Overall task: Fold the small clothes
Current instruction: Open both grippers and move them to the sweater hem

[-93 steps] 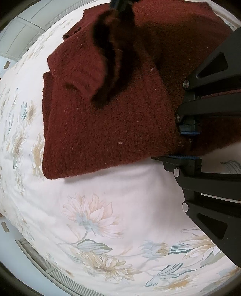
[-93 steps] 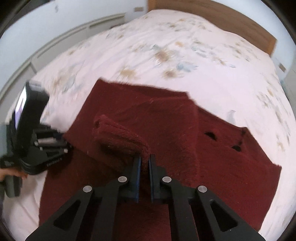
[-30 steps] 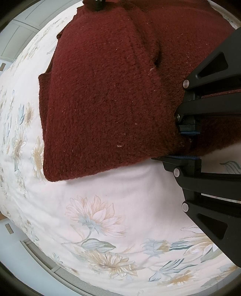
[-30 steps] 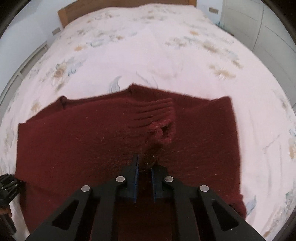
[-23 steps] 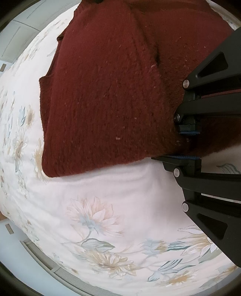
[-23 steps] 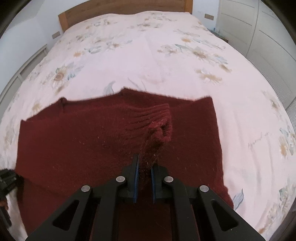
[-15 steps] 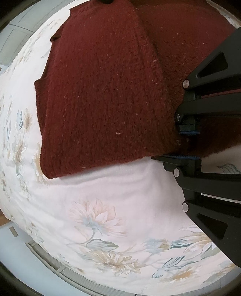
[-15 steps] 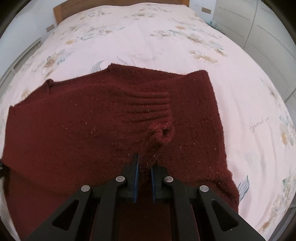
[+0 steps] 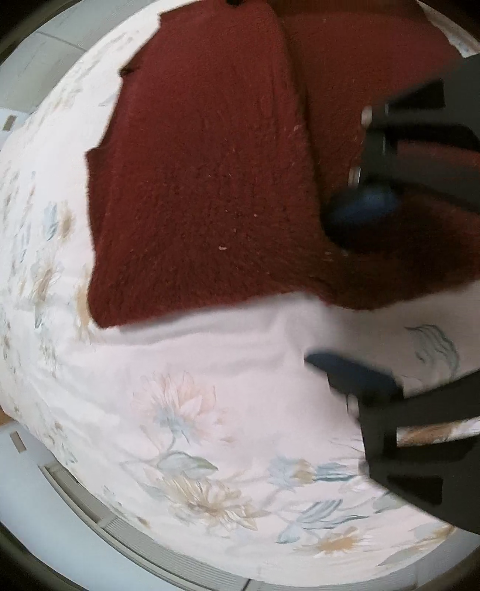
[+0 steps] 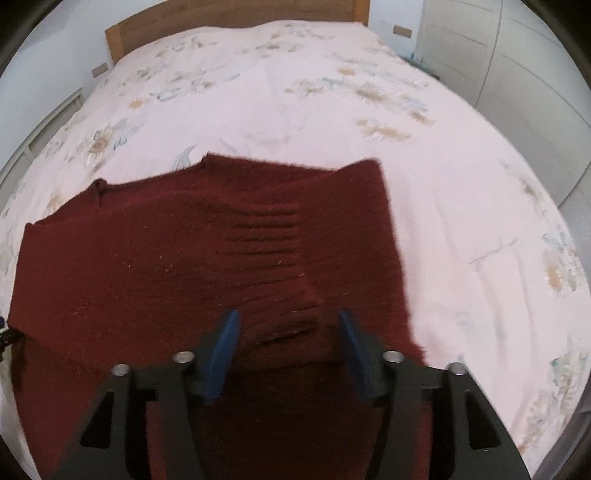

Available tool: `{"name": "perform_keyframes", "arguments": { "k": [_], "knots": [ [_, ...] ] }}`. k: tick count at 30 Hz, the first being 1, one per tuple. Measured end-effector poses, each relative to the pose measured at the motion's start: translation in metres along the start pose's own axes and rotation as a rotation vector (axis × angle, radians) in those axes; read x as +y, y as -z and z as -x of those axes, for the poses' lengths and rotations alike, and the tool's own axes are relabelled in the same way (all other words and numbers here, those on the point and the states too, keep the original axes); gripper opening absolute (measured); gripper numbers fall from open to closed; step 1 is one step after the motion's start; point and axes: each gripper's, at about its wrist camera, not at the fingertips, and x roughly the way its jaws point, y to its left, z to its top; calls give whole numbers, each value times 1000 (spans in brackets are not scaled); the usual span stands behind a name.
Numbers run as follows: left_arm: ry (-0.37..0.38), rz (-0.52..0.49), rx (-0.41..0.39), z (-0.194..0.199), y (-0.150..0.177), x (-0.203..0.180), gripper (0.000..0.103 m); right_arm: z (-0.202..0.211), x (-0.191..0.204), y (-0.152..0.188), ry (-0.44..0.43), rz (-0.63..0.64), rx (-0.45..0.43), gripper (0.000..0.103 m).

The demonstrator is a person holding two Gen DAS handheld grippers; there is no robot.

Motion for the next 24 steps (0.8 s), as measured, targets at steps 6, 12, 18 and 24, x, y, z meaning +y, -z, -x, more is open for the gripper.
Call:
{"name": "perform_keyframes", "arguments": {
  "k": [6, 12, 18, 24],
  "knots": [
    [52, 28, -86, 36, 7, -5, 102, 29, 13, -4, -13, 67, -76, 91],
    [100, 17, -179, 52, -6, -42, 102, 31, 51, 3, -25, 172, -112, 103],
    [100, -24, -174, 29, -12, -85, 102, -5, 80, 19, -10, 246, -50, 103],
    [45, -47, -118, -3, -5, -96, 102, -29, 50, 27, -26, 179, -16, 103]
  ]
}}
